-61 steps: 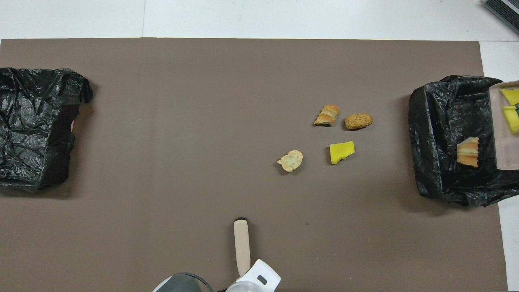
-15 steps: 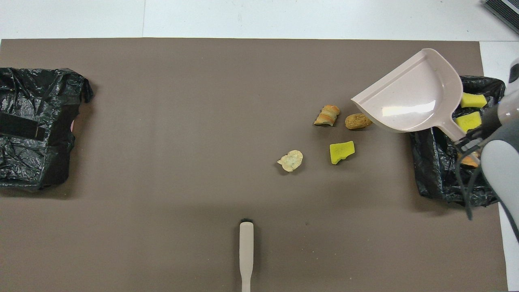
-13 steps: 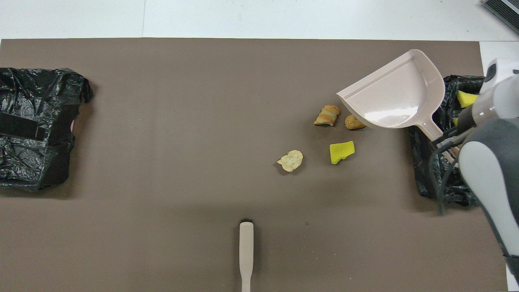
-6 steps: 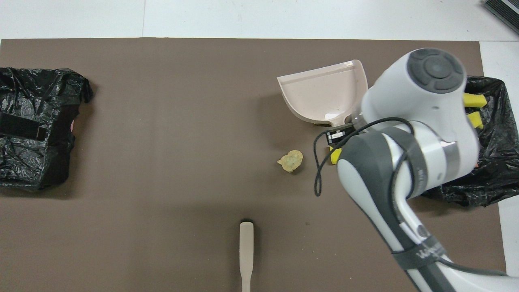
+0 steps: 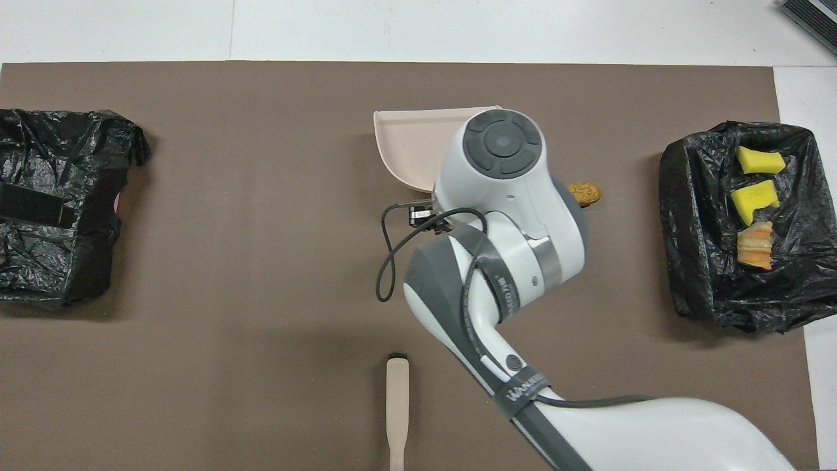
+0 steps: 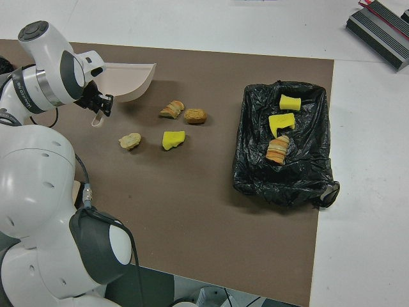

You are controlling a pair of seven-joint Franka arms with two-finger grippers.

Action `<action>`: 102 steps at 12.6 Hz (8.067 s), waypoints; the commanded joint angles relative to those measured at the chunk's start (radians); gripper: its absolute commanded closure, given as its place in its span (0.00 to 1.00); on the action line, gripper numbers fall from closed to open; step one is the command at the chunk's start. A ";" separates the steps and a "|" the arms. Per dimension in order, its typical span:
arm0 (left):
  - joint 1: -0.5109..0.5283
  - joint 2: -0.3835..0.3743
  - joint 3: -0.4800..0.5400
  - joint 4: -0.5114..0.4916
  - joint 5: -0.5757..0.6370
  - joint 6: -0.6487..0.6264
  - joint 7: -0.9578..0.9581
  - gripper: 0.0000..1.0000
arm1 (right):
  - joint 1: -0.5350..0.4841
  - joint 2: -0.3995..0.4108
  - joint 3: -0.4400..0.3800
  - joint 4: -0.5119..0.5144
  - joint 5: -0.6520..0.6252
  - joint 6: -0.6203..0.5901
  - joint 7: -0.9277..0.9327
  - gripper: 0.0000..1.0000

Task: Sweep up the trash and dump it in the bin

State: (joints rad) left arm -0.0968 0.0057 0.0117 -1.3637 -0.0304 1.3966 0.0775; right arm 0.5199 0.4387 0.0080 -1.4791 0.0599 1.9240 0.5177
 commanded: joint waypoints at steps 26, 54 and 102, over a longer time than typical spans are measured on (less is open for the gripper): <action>0.006 -0.033 -0.009 -0.034 -0.006 -0.024 0.012 0.00 | 0.327 -0.489 0.004 -0.725 0.147 0.185 0.261 0.00; -0.528 0.540 -0.027 -0.164 0.152 0.828 -0.668 0.00 | 0.333 -0.578 -0.003 -0.876 0.255 0.119 0.370 1.00; -0.501 0.146 -0.022 -0.664 0.204 0.702 0.544 1.00 | -0.069 -0.176 0.006 -0.504 -0.031 0.104 -0.114 1.00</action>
State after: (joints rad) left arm -0.5825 0.1843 -0.0194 -1.9706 0.1540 2.0634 0.6089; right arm 0.4129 0.2228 0.0132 -2.0435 -0.0352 2.0592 0.3809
